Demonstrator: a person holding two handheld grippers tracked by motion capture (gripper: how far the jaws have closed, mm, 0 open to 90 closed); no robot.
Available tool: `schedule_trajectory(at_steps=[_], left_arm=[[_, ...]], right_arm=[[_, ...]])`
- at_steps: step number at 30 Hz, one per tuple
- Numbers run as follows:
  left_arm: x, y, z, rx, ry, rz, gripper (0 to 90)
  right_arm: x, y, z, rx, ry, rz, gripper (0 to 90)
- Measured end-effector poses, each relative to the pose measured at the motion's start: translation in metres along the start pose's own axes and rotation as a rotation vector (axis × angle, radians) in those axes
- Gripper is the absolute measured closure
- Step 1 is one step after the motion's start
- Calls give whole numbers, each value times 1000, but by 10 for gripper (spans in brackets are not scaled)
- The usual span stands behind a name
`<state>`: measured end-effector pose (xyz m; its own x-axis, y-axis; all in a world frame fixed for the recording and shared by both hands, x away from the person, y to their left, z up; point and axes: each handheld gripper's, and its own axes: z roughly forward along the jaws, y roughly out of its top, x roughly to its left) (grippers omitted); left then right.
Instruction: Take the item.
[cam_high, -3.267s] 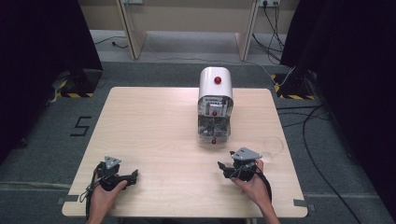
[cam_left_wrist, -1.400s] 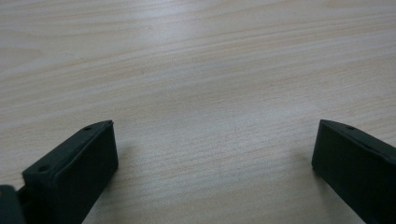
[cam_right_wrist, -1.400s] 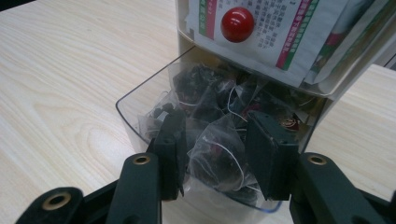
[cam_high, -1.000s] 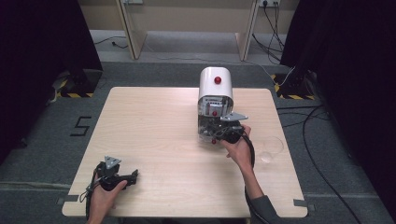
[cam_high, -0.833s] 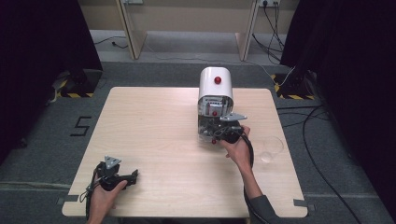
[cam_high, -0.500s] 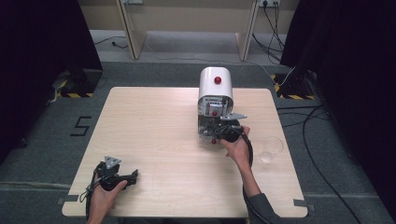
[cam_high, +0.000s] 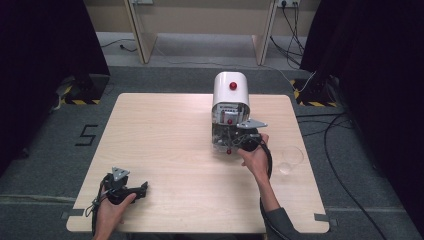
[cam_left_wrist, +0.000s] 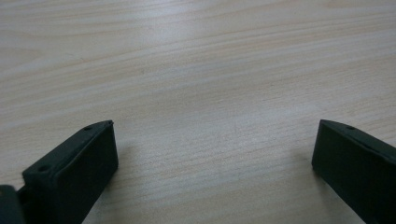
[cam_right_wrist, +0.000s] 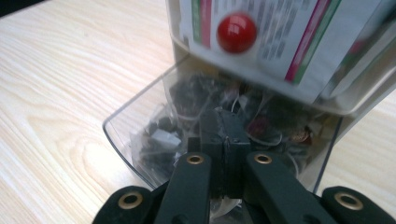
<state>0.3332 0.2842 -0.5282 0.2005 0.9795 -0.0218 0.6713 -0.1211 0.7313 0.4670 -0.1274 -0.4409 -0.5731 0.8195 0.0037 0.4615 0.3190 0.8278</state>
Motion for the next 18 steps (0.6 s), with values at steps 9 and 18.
schedule_trajectory(at_steps=[9, 18], left_arm=[[0, 0, 0, 0, 0, 0, 0], [0, 0, 0, 0, 0, 0, 0]], right_arm=[[4, 6, -13, -41, 17, -28, 900], [8, 7, -26, -76, 46, -40, 900]])
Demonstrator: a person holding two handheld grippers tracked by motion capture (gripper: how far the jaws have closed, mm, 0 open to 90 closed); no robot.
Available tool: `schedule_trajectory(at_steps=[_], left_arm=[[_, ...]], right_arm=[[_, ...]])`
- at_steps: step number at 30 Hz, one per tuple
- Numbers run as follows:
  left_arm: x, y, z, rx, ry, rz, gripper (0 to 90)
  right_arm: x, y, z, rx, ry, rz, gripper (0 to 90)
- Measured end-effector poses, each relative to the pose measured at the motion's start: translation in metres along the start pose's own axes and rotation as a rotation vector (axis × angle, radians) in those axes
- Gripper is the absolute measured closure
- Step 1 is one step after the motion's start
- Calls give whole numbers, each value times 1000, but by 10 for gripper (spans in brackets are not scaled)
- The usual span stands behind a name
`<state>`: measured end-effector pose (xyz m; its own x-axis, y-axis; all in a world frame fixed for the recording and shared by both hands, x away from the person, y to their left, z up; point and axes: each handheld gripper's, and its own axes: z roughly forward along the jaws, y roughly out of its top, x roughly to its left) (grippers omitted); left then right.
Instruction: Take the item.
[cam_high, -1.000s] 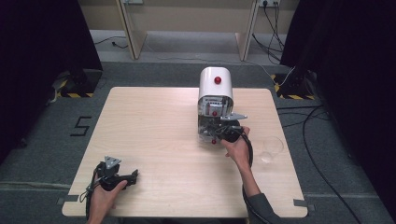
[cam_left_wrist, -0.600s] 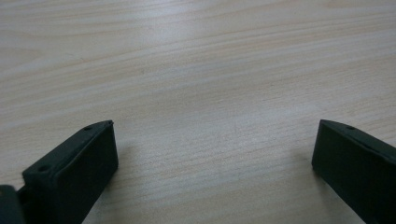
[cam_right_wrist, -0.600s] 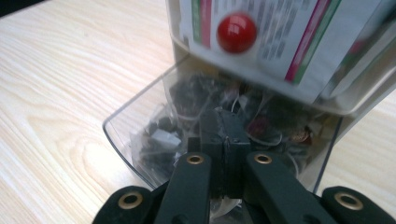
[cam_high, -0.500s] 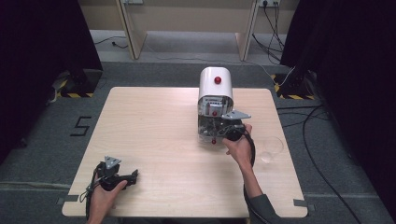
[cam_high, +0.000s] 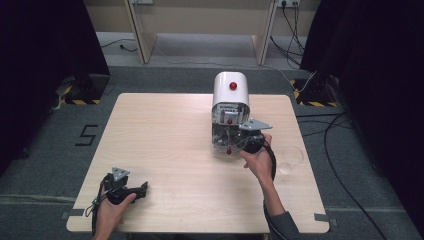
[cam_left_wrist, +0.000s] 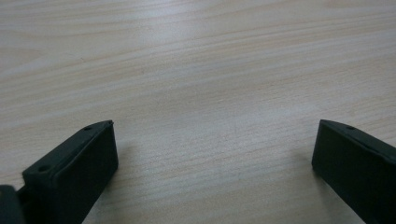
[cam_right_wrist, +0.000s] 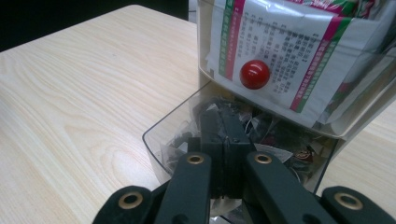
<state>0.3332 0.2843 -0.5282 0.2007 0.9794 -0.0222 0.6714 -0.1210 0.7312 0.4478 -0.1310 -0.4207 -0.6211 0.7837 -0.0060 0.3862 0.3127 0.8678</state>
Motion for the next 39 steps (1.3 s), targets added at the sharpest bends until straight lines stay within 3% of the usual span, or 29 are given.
schedule_trajectory(at_steps=[22, 34, 39], left_arm=[[0, 0, 0, 0, 1, 1, 0], [0, 0, 0, 0, 0, 0, 0], [0, 0, 0, 0, 1, 0, 0]], right_arm=[[-8, 5, -40, -88, -18, -20, 900], [-21, 1, -63, -127, -53, -5, 900], [-28, -3, -79, -151, -76, 1, 900]])
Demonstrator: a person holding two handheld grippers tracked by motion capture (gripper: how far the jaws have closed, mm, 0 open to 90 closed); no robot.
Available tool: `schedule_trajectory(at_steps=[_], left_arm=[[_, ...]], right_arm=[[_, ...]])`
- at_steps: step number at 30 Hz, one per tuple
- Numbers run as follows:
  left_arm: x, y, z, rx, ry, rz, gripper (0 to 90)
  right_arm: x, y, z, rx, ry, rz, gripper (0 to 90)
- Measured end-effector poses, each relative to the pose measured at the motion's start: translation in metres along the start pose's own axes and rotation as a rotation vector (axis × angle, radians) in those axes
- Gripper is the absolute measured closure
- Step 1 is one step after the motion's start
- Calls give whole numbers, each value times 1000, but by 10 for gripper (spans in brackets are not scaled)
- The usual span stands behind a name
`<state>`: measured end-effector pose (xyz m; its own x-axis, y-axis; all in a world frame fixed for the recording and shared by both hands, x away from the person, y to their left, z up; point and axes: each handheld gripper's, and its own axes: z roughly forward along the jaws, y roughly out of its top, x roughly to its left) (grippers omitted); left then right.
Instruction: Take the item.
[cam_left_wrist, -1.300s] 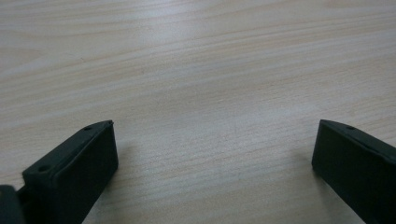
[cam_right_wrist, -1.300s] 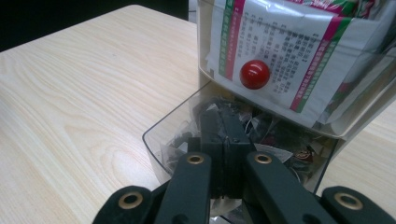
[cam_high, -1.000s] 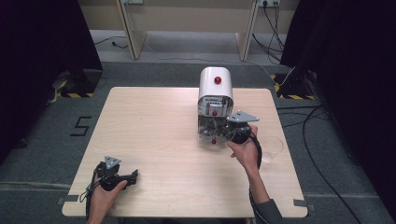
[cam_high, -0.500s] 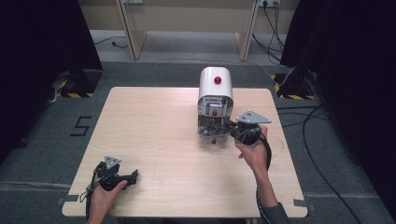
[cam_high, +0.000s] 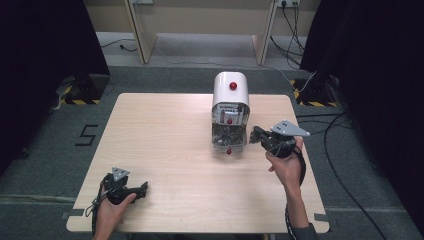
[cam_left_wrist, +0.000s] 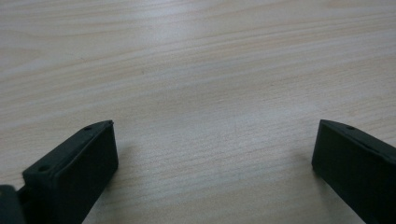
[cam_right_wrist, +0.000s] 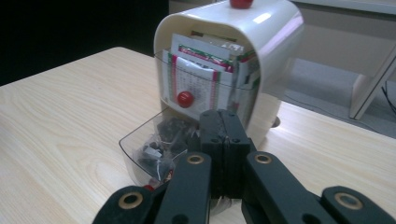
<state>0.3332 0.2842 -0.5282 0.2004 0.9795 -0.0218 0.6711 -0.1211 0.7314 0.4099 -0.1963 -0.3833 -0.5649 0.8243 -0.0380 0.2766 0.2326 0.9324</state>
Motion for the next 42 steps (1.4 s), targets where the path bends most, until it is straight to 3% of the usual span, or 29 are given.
schedule_trajectory(at_steps=[10, 18, 36, 42], left_arm=[[0, 0, 0, 0, 1, 0, 0], [0, 0, 0, 0, 1, 0, 0], [0, 0, 0, 1, 0, 1, 0], [0, 0, 0, 1, 0, 1, 0]], right_arm=[[-15, -9, -26, -17, -47, 12, 900], [-35, -26, -47, -30, -100, 59, 900], [-64, -49, -76, -16, -208, 110, 900], [-67, -56, -76, 2, -215, 116, 900]])
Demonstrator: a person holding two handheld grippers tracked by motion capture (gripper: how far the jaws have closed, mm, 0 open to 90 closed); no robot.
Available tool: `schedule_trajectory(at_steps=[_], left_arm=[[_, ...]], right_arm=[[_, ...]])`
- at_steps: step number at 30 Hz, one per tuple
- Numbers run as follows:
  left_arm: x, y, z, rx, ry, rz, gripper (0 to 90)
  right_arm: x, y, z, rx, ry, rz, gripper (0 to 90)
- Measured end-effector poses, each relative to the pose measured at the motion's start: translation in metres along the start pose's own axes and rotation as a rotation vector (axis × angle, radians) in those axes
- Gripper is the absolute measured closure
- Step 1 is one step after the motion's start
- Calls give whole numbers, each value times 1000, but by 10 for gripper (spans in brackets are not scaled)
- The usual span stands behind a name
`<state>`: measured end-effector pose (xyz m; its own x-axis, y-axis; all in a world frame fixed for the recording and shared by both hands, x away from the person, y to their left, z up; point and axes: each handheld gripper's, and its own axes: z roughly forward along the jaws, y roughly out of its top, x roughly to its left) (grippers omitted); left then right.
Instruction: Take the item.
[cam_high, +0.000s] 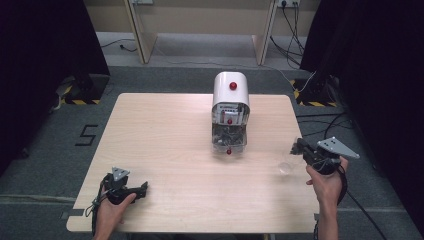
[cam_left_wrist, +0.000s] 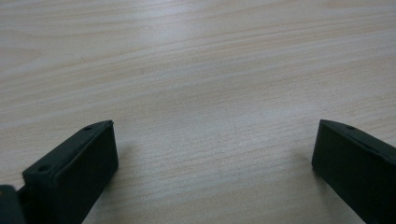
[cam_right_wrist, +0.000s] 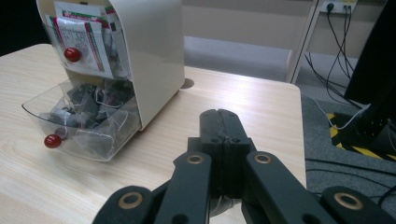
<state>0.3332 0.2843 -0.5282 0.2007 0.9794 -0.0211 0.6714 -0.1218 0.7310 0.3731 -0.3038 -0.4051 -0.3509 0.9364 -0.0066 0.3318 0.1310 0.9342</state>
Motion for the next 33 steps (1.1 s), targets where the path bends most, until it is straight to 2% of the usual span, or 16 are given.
schedule_trajectory(at_steps=[16, 33], left_arm=[[0, 0, 0, 0, 0, 0, 0], [0, 0, 0, 0, 0, 0, 0]], right_arm=[[-5, -16, 14, 56, 5, 21, 900], [-4, -26, 25, 101, 22, 15, 900]])
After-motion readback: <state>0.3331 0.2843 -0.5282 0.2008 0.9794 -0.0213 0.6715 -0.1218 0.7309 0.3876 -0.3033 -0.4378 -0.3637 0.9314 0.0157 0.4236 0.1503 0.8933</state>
